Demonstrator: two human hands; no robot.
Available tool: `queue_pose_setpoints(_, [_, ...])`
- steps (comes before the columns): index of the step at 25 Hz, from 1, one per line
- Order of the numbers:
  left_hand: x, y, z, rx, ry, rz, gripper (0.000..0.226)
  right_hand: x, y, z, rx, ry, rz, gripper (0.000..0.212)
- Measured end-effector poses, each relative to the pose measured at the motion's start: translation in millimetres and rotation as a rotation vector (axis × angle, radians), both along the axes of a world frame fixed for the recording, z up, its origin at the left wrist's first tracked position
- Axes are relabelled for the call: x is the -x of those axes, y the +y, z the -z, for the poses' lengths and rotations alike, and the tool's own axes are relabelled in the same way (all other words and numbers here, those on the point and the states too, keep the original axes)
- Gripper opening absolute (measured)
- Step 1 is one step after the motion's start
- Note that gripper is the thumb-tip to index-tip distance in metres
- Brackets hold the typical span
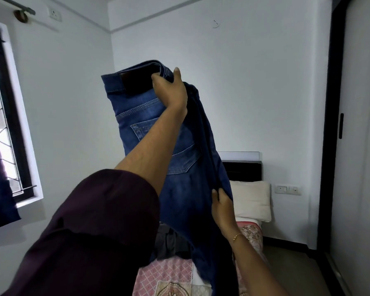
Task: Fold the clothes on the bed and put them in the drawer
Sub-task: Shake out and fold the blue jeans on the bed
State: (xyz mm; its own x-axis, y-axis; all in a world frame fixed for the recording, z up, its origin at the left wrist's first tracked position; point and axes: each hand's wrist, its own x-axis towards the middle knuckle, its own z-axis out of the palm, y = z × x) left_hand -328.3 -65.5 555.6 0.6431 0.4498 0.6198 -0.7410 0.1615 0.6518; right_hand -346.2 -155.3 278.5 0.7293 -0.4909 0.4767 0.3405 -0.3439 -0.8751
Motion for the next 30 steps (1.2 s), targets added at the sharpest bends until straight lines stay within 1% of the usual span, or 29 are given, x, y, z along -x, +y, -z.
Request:
queue_pose_setpoints(2, [-2.1, -0.3, 5.7, -0.011, 0.001, -0.023, 0.023, 0.7, -14.4, 8.0, -0.027, -0.024, 0.095, 0.021])
queue_pose_setpoints(3, [-1.9, 0.4, 6.4, -0.010, -0.002, -0.031, 0.024, 0.6, -23.1, 8.9, -0.003, -0.026, 0.136, 0.018])
queue_pose_setpoints(4, [-1.2, 1.4, 4.8, -0.006, -0.009, -0.044, 0.026, -0.3, -31.0, 8.7, 0.071, -0.001, 0.126, 0.016])
queue_pose_setpoints(6, [2.2, 3.7, -2.4, -0.004, -0.026, -0.080, 0.029, 1.0, -39.2, 4.1, 0.248, 0.124, -0.027, 0.017])
queue_pose_setpoints(7, [3.7, 4.4, -5.7, -0.010, -0.031, -0.100, 0.030, 3.7, -40.4, 1.4, 0.289, 0.191, -0.106, 0.018])
queue_pose_setpoints(9, [4.0, 4.3, -8.9, -0.032, -0.034, -0.127, 0.029, 14.4, -39.0, -1.9, 0.276, 0.266, -0.255, 0.016])
queue_pose_setpoints(12, [1.2, 3.9, -3.7, -0.067, -0.043, -0.143, 0.020, 39.3, -22.2, 0.9, 0.223, 0.427, -0.628, 0.007])
queue_pose_setpoints(13, [0.1, 4.7, -1.3, -0.075, -0.044, -0.155, 0.021, 44.3, -15.1, 2.4, 0.183, 0.476, -0.722, 0.006])
queue_pose_setpoints(14, [-1.7, 5.8, 1.2, -0.080, -0.043, -0.160, 0.021, 47.1, -9.1, 5.1, 0.164, 0.494, -0.746, 0.005])
queue_pose_setpoints(15, [-2.7, 7.5, 3.5, -0.082, -0.042, -0.153, 0.022, 45.7, -6.0, 10.1, 0.200, 0.485, -0.680, 0.006])
queue_pose_setpoints(18, [-5.1, 13.1, 9.1, -0.074, -0.041, -0.098, 0.021, 28.1, -7.3, 32.8, 0.403, 0.323, -0.185, 0.026])
queue_pose_setpoints(19, [-4.9, 15.3, 11.0, -0.068, -0.045, -0.073, 0.021, 24.3, -7.2, 39.8, 0.422, 0.290, -0.095, 0.029])
queue_pose_setpoints(20, [-5.4, 17.4, 12.1, -0.058, -0.047, -0.051, 0.021, 21.3, -6.4, 45.9, 0.442, 0.270, -0.064, 0.029])
queue_pose_setpoints(22, [-5.7, 22.3, 12.5, -0.039, -0.051, -0.017, 0.020, 17.0, -4.3, 51.9, 0.482, 0.241, -0.083, 0.029])
queue_pose_setpoints(23, [-5.8, 24.7, 11.5, -0.030, -0.051, -0.002, 0.020, 15.3, -4.3, 51.9, 0.459, 0.225, -0.098, 0.029])
queue_pose_setpoints(27, [-4.3, 33.3, 5.9, -0.029, -0.049, 0.031, 0.021, 7.9, -14.3, 54.0, 0.204, 0.170, -0.023, 0.022])
queue_pose_setpoints(28, [-3.9, 34.8, 5.4, -0.028, -0.046, 0.034, 0.021, 6.6, -17.6, 55.8, 0.161, 0.166, -0.019, 0.021])
queue_pose_setpoints(30, [-4.2, 37.3, 6.3, -0.024, -0.043, 0.045, 0.020, 6.6, -22.0, 58.2, 0.157, 0.168, -0.062, 0.020])
